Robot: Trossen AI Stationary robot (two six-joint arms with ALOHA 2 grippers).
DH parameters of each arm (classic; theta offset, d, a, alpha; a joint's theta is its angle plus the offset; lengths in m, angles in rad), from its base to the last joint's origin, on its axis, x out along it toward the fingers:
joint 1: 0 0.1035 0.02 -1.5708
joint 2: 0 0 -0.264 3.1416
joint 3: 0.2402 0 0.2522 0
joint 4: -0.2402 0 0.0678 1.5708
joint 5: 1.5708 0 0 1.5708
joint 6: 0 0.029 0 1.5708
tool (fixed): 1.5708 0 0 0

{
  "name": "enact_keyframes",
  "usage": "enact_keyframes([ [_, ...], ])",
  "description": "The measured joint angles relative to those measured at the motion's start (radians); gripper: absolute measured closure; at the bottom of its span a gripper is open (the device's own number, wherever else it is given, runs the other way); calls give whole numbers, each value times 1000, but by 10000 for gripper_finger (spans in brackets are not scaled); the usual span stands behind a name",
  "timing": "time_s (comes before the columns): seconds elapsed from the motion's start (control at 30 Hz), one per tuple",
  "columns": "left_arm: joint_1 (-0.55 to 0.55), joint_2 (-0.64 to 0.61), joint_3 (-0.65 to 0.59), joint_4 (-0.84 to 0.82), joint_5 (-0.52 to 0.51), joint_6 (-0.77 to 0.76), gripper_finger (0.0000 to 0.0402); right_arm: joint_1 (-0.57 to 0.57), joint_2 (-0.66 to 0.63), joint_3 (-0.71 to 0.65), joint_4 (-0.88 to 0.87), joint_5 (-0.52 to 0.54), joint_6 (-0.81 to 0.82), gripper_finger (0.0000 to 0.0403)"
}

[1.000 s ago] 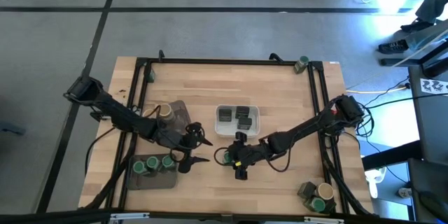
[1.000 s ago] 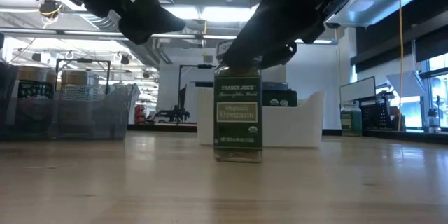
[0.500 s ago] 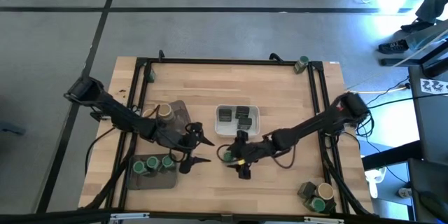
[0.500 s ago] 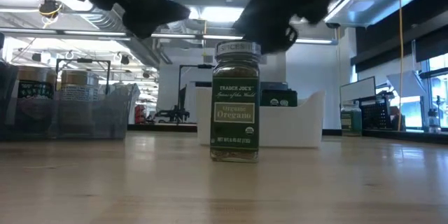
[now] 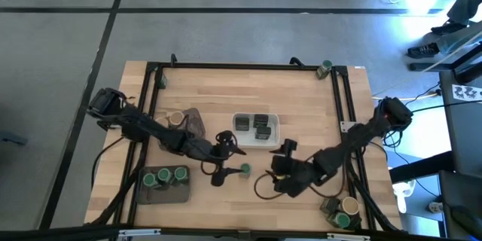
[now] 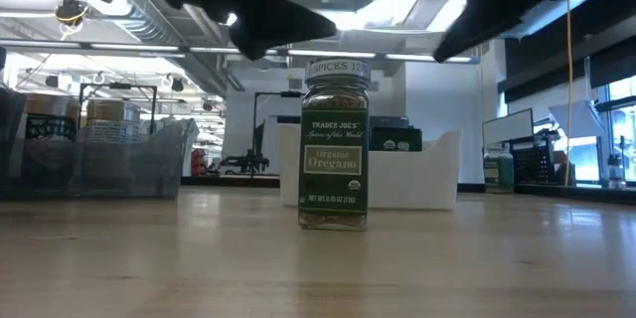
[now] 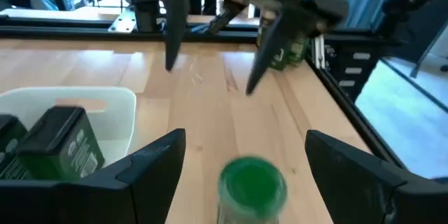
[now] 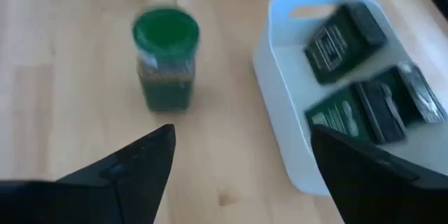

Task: Sort spices by type
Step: Put the green seasoning bottle into the bottom black bin

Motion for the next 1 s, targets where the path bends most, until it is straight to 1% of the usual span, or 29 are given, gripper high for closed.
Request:
enact_keyframes([
  [0.13, 14, 18, 24, 3, -19, 21, 109, 39, 1, -32, -6, 23, 75, 70],
  [0.2, 25, 19, 29, 8, -27, -2, 109, 53, 1, -51, -10, 32, 109, 70],
  [0.4, 37, 19, 29, 9, -31, -6, 109, 65, 1, -100, -9, 70, 184, 70],
  [0.57, 41, 19, 29, 0, -14, -34, 109, 62, 1, -133, 5, 77, 189, 70],
  [0.73, 38, 39, 29, 1, -10, -44, 107, 62, 1, -142, 18, 116, 190, 70],
  [0.83, 38, 62, 29, 1, -10, -68, 85, 62, 1, -142, 20, 117, 190, 70],
  [0.93, 38, 83, 33, -4, -10, -80, 40, 62, 1, -142, 21, 117, 190, 70],
  [1.0, 35, 84, 38, -3, 9, -79, 14, 62, 1, -142, 24, 117, 190, 70],
])
